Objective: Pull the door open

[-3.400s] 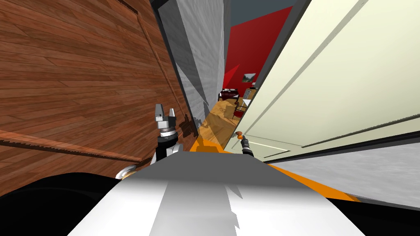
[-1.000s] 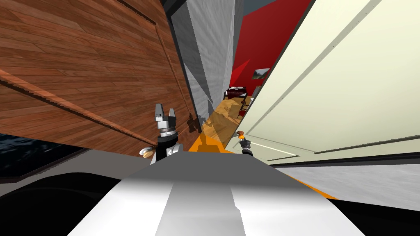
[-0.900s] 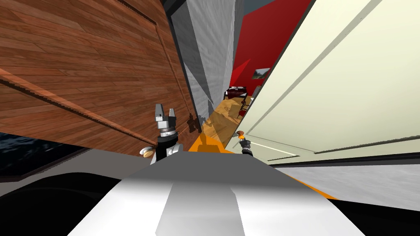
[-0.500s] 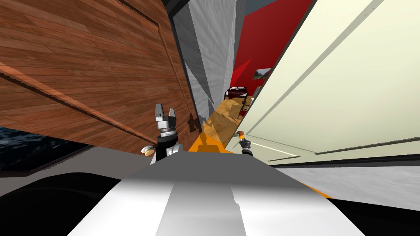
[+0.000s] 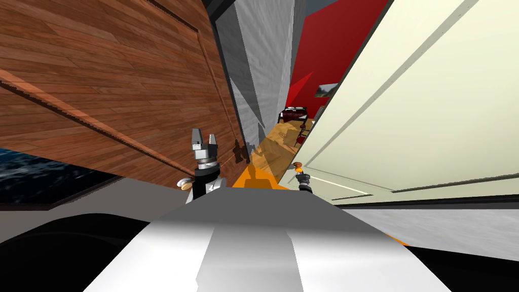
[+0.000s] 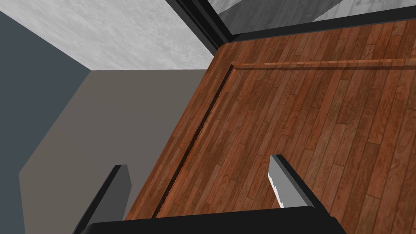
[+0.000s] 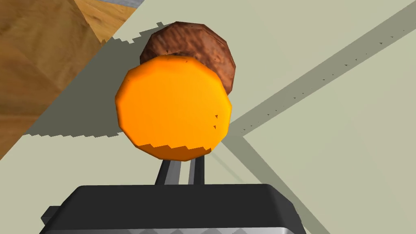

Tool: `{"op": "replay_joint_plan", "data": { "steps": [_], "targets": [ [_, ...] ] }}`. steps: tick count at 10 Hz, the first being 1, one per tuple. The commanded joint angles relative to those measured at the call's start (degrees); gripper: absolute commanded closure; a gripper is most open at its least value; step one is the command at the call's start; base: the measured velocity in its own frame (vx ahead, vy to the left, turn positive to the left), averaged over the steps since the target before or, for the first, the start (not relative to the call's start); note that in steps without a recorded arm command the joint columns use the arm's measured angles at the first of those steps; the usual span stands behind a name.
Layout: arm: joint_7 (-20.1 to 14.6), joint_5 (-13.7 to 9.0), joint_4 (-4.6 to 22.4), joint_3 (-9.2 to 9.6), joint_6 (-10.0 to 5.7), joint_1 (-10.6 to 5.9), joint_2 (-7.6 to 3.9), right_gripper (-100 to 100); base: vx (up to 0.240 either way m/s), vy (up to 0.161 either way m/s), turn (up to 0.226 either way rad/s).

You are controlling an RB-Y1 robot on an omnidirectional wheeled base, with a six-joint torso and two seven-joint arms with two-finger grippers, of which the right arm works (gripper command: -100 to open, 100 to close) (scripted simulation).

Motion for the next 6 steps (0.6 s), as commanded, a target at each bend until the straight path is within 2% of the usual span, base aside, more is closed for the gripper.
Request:
{"op": "replay_joint_plan", "data": {
  "steps": [1, 2, 3, 5, 6],
  "targets": [
    [-2.25, -0.19, -0.74, 0.61, -0.94, -0.82, 0.06, 100, -0.035, -0.013, 0.046],
    [-4.19, -0.91, -0.81, 0.86, -0.83, -0.8, 0.03, 100, -0.04, -0.009, 0.046],
    [-4.51, -0.91, -0.81, 0.86, -0.83, -0.8, 0.03, 100, -0.03, -0.009, 0.018],
    [-8.31, -2.28, -0.95, 1.34, -0.63, -0.77, -0.04, 100, -0.039, -0.01, 0.089],
    [-9.04, -2.93, -0.32, 1.19, 0.33, -0.01, 0.51, -100, -0.07, -0.029, 0.024]
  ]
}}
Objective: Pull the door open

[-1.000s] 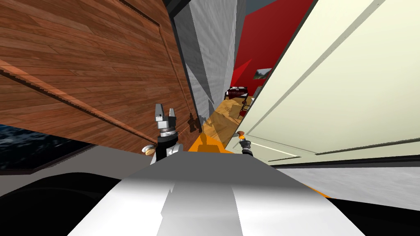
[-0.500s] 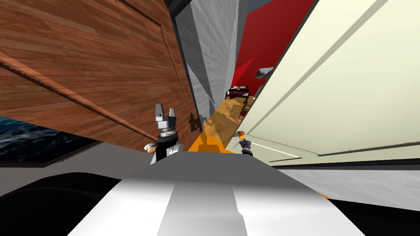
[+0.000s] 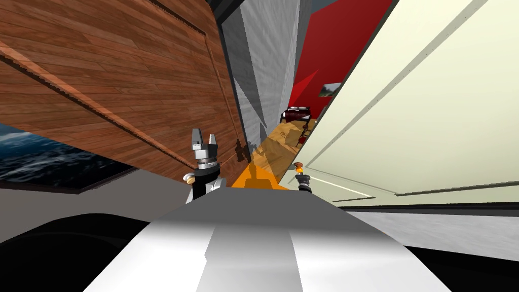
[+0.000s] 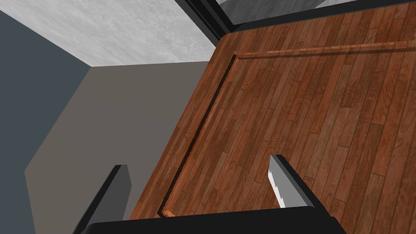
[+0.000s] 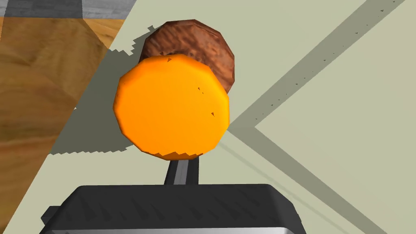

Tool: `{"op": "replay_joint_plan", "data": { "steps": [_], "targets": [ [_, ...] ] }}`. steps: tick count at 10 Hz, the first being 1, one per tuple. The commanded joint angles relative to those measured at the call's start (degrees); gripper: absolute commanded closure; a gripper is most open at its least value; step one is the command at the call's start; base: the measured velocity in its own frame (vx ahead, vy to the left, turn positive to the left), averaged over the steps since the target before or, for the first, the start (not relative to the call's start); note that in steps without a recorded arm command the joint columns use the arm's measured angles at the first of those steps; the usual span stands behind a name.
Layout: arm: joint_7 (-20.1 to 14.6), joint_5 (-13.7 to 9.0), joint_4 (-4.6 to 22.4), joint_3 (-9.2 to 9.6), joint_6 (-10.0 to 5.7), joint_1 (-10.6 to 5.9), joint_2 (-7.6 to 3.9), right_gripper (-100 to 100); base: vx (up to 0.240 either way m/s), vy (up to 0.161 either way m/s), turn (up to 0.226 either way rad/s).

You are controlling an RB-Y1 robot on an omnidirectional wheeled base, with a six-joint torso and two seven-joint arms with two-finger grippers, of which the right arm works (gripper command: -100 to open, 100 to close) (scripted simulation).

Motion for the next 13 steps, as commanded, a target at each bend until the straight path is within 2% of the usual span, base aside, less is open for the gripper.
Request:
{"op": "replay_joint_plan", "data": {
  "steps": [1, 3, 4, 5, 6, 7, 10, 13],
  "targets": [
    [-1.92, -0.68, -0.64, 0.42, -0.15, -0.19, 0.58, -100, -0.083, -0.017, -0.012],
    [-4.45, -1.74, -1.51, 0.8, 0.15, -0.1, 1.31, -100, -0.091, -0.008, -0.029],
    [-4.45, -1.74, -1.51, 0.8, 0.15, -0.1, 1.31, -100, -0.075, -0.007, -0.005],
    [-7.24, -2.98, -2.52, 1.25, 0.49, 0.01, 2.16, -100, -0.1, -0.01, 0.028],
    [-7.4, -2.98, -0.92, 1.25, 0.49, 0.01, 2.16, -100, -0.103, -0.004, 0.043],
    [-7.4, -2.98, -2.23, 1.25, 0.49, 0.01, 2.16, -100, -0.044, 0.005, -0.022],
    [-12.08, -5.05, -4.21, 1.99, 1.07, 0.2, 3.58, -100, -0.059, -0.003, 0.016],
    [-13.94, -5.74, -4.78, 2.25, 1.26, 0.26, 4.06, -100, -0.056, -0.004, 0.015]
  ]
}}
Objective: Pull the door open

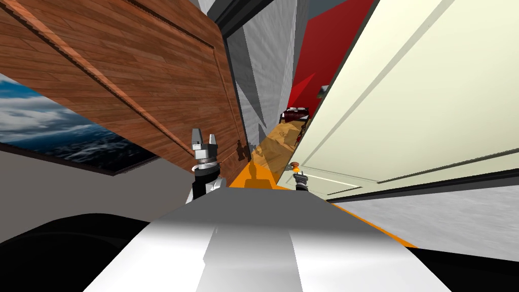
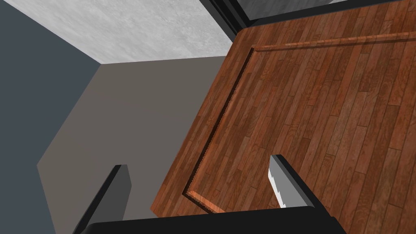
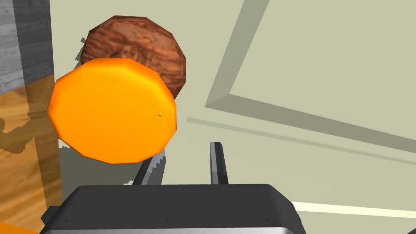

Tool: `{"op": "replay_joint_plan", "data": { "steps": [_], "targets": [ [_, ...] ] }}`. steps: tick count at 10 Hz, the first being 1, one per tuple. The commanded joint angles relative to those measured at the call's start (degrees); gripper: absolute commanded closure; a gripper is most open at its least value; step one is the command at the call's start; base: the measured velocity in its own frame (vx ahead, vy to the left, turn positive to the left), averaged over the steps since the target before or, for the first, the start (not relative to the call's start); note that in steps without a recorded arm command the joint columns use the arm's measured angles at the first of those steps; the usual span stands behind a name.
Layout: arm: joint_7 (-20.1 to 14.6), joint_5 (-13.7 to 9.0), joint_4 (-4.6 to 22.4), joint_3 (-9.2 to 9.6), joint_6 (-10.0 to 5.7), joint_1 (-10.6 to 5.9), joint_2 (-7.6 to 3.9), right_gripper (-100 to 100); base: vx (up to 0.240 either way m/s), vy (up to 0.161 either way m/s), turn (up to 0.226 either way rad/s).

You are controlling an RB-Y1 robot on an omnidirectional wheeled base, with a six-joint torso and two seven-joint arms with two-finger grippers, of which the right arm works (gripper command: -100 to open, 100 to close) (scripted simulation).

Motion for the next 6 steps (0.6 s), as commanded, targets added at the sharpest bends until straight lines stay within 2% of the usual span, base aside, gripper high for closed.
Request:
{"op": "replay_joint_plan", "data": {
  "steps": [1, 2, 6],
  "targets": [
    [-1.41, -0.4, -1.94, 1.06, 0.14, -0.64, 1.69, -100, -0.058, -0.001, -0.012],
    [-2.98, -1.06, -2.48, 1.3, 0.32, -0.58, 2.14, -100, -0.078, -0.009, 0.03],
    [-2.98, -1.06, -2.48, 1.3, 0.32, -0.58, 2.14, -100, -0.022, 0.002, 0.006]
  ]
}}
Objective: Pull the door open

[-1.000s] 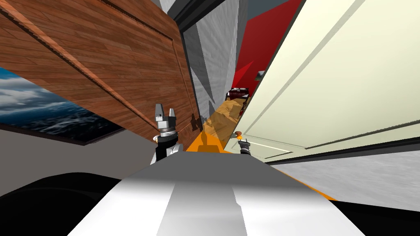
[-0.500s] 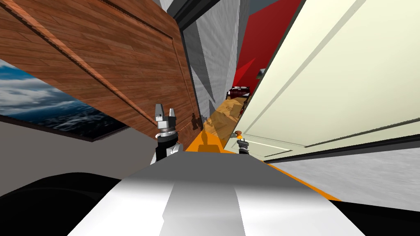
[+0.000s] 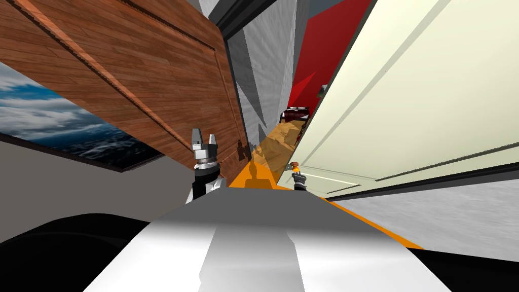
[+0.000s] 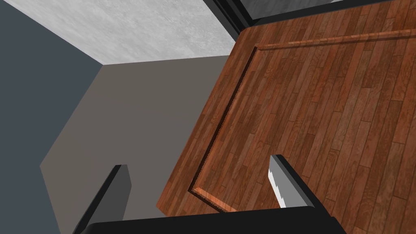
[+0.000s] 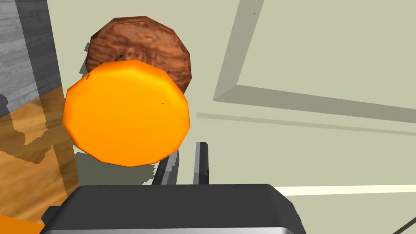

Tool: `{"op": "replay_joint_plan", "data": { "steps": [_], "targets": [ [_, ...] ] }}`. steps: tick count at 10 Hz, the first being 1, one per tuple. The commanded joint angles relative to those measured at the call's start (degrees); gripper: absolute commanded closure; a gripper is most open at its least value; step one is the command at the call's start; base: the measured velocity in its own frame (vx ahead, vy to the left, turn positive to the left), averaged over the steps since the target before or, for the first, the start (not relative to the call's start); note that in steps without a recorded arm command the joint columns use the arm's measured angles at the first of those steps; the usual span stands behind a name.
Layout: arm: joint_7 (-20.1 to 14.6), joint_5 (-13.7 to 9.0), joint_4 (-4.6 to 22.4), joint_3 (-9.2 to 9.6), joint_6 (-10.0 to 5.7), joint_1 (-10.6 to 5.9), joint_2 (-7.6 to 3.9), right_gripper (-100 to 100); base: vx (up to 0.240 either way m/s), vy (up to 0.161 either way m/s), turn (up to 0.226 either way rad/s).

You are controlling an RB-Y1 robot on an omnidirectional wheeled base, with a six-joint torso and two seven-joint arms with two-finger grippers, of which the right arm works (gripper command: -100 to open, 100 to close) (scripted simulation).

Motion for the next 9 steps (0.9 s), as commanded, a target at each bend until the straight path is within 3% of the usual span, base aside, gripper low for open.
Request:
{"op": "replay_joint_plan", "data": {
  "steps": [1, 4, 9],
  "targets": [
    [-0.53, 0.51, 0.12, 1.03, -1.65, -1.26, 0.41, -100, 0.007, -0.004, 0.022],
    [-4.68, -1.24, -1.31, 1.66, -1.16, -1.1, 1.61, -100, -0.065, -0.001, 0.013],
    [-8.39, -2.8, -2.58, 2.22, -0.72, -0.96, 2.68, -100, -0.063, -0.01, 0.005]
  ]
}}
